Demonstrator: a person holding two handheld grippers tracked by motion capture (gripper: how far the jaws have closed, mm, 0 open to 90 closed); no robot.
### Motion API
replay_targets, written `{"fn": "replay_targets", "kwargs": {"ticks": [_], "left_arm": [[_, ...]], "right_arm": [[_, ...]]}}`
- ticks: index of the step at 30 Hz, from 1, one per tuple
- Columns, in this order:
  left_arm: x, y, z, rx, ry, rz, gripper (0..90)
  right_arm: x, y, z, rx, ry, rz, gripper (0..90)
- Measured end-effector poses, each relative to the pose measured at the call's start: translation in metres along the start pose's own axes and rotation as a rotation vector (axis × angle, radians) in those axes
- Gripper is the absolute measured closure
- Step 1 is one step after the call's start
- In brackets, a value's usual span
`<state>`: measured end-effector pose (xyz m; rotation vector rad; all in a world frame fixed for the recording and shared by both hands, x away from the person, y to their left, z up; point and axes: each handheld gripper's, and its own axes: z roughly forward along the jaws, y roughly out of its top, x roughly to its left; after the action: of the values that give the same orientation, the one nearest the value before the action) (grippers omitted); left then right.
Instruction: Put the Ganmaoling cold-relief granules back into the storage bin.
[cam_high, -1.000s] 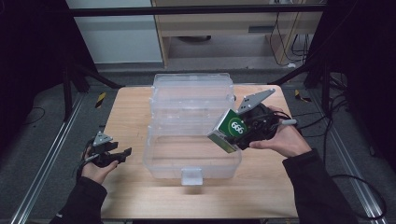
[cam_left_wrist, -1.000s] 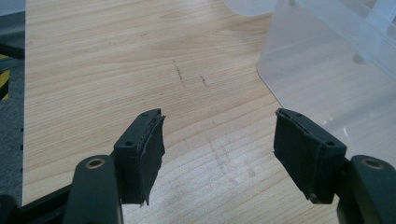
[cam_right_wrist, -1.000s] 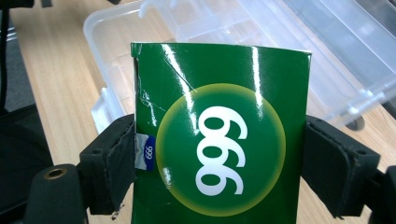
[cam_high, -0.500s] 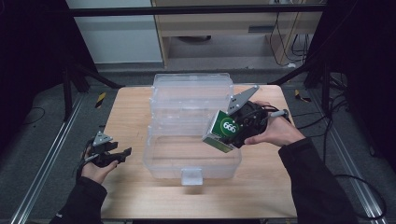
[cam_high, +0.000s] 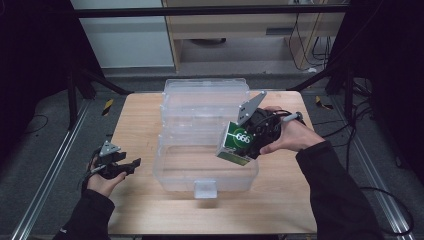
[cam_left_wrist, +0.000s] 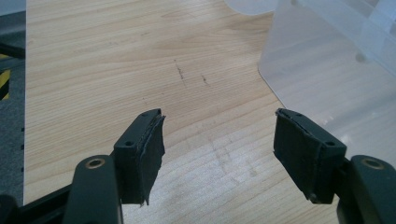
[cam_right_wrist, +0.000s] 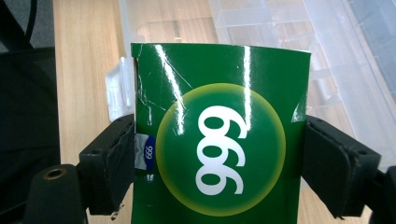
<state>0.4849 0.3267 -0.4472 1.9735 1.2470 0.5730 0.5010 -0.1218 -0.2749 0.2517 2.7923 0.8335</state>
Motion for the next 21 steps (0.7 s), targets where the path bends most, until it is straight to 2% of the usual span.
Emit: {"fn": "replay_targets", "kwargs": {"ticks": [4,12,21], "left_arm": [[0.0,0.0,0.0,0.005,-0.001,0.003,32.3],[-0.002,0.004,0.002,-0.002,-0.001,0.004,32.2],[-0.001,0.003,0.0,-0.003,0.0,-0.002,32.1]], "right_arm": [[-0.001,0.001,0.0,0.026,0.009,-0.029,18.6],[0.001,0.002,0.008,0.091,0.063,-0.069,18.6],[0.001,0.004,0.019,0.166,0.08,-0.114,18.6]]}}
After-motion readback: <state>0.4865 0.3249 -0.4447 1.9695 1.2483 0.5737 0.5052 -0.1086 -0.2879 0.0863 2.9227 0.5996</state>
